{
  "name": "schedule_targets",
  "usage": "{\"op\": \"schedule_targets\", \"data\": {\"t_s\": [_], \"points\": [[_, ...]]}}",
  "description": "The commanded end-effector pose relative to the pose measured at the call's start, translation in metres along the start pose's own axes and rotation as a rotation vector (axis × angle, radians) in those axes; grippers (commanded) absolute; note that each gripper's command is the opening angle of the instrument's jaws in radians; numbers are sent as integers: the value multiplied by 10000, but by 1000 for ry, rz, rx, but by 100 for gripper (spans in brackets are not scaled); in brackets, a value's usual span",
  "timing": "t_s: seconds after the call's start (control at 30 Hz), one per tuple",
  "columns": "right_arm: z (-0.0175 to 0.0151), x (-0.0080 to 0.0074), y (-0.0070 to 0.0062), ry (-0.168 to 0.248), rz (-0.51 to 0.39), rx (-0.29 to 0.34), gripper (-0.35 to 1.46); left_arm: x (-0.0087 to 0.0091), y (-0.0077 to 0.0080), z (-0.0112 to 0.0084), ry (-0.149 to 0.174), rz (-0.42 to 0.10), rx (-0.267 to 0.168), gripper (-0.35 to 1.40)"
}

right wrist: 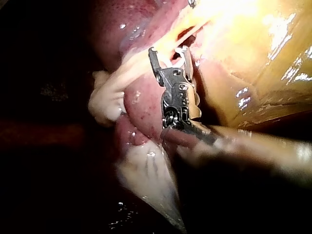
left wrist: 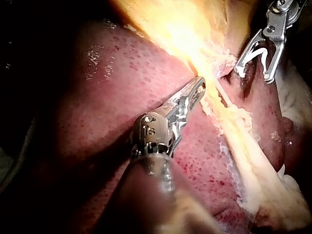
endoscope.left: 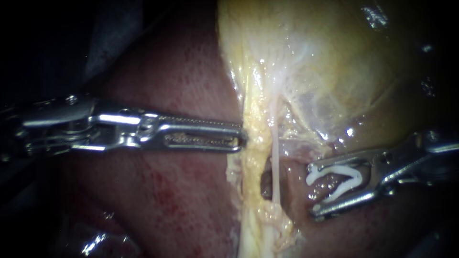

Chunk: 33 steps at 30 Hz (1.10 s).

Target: Clipping first clip left tube

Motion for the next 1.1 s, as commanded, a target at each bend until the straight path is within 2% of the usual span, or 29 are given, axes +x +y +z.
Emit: {"op": "schedule_targets", "data": {"t_s": [0.03,0.33,0.6,1.1], "points": [[0,0,0,0,0,0,50,0,0,-1,0,0,1,-35],[8,5,-3,2,3,-4,50,1,-14,-25,4,-1,13,-35],[25,13,-6,4,6,-12,49,4,-30,-63,7,3,21,-35],[64,16,-5,6,4,-28,50,0,-43,-62,5,1,18,-35]]}}
